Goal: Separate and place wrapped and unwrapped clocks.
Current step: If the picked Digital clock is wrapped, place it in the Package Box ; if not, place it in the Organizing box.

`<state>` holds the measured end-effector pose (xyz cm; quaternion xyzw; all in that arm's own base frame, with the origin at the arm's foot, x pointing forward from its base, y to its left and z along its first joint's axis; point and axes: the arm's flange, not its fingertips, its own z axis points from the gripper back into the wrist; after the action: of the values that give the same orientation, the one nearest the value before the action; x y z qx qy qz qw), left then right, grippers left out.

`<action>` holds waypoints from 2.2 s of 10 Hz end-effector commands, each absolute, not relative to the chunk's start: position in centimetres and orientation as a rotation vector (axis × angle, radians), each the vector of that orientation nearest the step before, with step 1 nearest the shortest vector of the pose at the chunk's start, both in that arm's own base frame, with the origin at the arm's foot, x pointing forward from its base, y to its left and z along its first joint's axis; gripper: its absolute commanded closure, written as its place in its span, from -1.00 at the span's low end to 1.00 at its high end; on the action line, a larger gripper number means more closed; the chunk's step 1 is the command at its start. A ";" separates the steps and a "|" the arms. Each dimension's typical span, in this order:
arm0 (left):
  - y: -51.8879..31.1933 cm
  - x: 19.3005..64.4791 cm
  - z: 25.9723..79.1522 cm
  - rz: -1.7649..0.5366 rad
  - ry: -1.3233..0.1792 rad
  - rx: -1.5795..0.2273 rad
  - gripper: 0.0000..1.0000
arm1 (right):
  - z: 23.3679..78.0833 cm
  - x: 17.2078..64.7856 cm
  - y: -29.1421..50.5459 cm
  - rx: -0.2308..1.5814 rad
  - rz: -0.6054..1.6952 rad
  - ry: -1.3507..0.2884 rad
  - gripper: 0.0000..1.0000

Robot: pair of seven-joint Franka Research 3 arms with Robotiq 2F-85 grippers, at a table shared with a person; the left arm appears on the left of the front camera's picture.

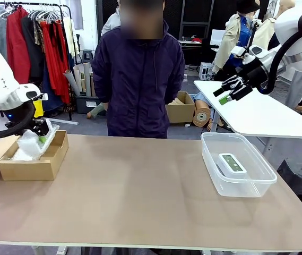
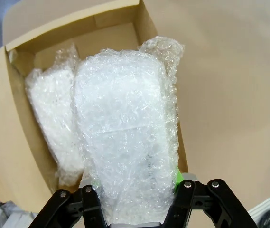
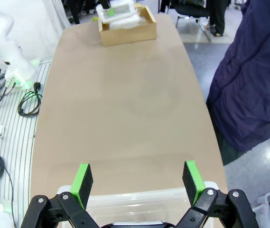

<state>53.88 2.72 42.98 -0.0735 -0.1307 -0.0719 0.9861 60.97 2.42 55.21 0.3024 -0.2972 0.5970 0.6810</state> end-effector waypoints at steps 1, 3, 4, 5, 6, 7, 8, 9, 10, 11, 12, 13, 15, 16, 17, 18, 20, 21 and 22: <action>3.8 54.3 42.0 -0.171 -0.296 -0.181 1.00 | 55.4 60.7 2.5 0.677 1.345 -0.668 -1.00; 4.4 55.2 40.0 -0.169 -0.311 -0.205 1.00 | 55.4 60.7 2.5 0.677 1.345 -0.668 -1.00; 4.5 55.6 39.5 -0.167 -0.308 -0.209 1.00 | 55.4 60.7 2.5 0.677 1.345 -0.668 -1.00; 4.4 56.1 38.7 -0.157 -0.294 -0.220 1.00 | 55.4 60.7 2.5 0.677 1.345 -0.668 -1.00; 4.2 56.5 38.0 -0.149 -0.278 -0.227 1.00 | 55.4 60.7 2.5 0.677 1.345 -0.668 -1.00; 4.0 56.8 37.4 -0.144 -0.266 -0.230 1.00 | 55.4 60.7 2.5 0.677 1.345 -0.668 -1.00; 3.8 57.0 36.8 -0.130 -0.255 -0.232 1.00 | 55.4 60.7 2.5 0.677 1.345 -0.668 -1.00; 3.6 57.1 36.3 -0.124 -0.243 -0.225 1.00 | 55.4 60.7 2.5 0.677 1.345 -0.668 -1.00; 3.5 57.2 36.0 -0.119 -0.235 -0.218 1.00 | 55.4 60.7 2.5 0.677 1.345 -0.668 -1.00; 3.6 57.4 35.6 -0.115 -0.225 -0.213 0.83 | 55.4 60.7 2.5 0.677 1.345 -0.668 -1.00; 3.9 57.6 35.1 -0.105 -0.209 -0.223 0.45 | 55.4 60.7 2.5 0.677 1.345 -0.668 -1.00; 4.0 57.7 34.7 -0.094 -0.204 -0.225 0.07 | 55.4 60.7 2.5 0.677 1.345 -0.668 -1.00; 4.1 57.9 34.8 -0.086 -0.209 -0.219 -0.70 | 55.4 60.7 2.5 0.677 1.345 -0.668 -1.00; 4.1 57.9 35.2 -0.079 -0.216 -0.211 -1.00 | 55.4 60.7 2.5 0.677 1.345 -0.668 -1.00; 4.2 57.9 35.4 -0.069 -0.206 -0.212 -1.00 | 55.4 60.7 2.5 0.677 1.345 -0.668 -1.00; 4.2 58.0 35.6 -0.069 -0.206 -0.212 -1.00 | 55.4 60.7 2.5 0.677 1.345 -0.668 -1.00; 3.8 57.9 36.8 -0.060 -0.225 -0.213 -1.00 | 55.4 60.7 2.5 0.677 1.345 -0.668 -1.00; 3.7 57.8 37.7 -0.048 -0.221 -0.213 -1.00 | 55.4 60.7 2.5 0.677 1.345 -0.668 -1.00; 3.5 57.7 38.3 -0.033 -0.220 -0.226 -1.00 | 55.4 60.7 2.5 0.677 1.345 -0.668 -1.00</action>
<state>57.81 3.57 37.19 -0.1112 -0.1156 -0.0264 0.9867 60.97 2.42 55.21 0.3025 -0.2972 0.5970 0.6810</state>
